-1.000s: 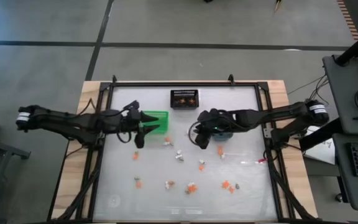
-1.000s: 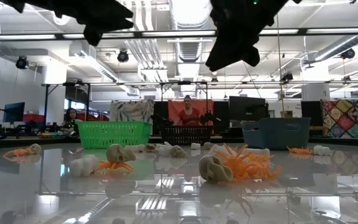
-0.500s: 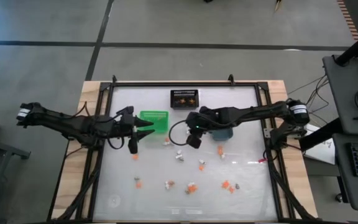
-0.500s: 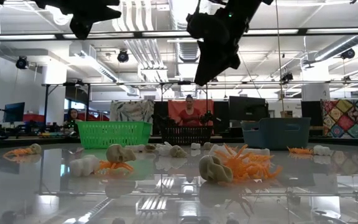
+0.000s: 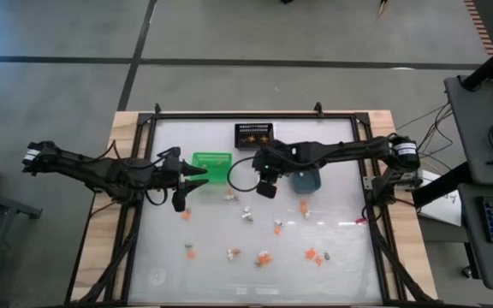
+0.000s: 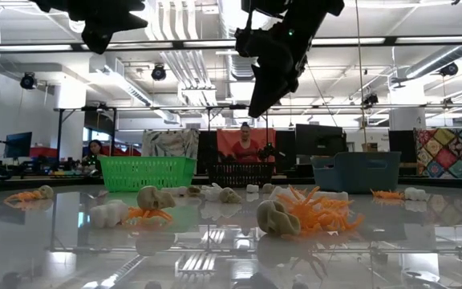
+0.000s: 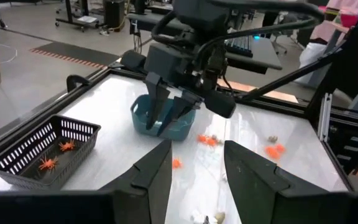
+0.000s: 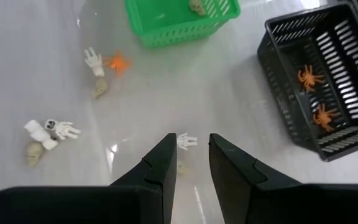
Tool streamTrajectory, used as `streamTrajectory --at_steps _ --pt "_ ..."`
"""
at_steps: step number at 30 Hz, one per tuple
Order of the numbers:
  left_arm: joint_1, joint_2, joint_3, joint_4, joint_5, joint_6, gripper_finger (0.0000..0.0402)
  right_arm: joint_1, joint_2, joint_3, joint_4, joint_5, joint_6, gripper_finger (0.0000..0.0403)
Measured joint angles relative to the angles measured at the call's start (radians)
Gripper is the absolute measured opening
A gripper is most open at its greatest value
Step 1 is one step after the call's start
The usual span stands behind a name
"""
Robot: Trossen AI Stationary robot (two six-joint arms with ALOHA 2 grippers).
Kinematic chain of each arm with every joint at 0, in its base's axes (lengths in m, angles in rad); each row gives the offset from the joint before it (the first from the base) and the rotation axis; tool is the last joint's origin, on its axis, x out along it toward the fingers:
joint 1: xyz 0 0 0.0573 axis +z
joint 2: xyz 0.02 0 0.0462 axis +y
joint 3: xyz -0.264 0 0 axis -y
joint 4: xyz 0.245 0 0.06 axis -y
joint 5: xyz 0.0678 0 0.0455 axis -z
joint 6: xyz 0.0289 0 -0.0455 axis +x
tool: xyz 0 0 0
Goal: Sort Halloween decoration
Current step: Put the white skeleton toy into the blue bin
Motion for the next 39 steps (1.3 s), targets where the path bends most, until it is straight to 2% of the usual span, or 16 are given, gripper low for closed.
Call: streamTrajectory --at_steps 8,25,39 --pt "0.0 0.0 0.0 -0.011 0.0 0.0 0.0129 -0.019 0.01 -0.012 0.044 0.002 -0.108 0.0084" --pt "0.0 0.012 0.0 -0.026 0.0 0.009 0.0129 -0.025 0.158 -0.013 0.113 0.0 -0.163 0.0087" --pt "0.0 0.035 0.0 -0.024 -0.023 0.016 0.0129 -0.025 0.167 -0.016 0.112 0.0 -0.225 0.0193"
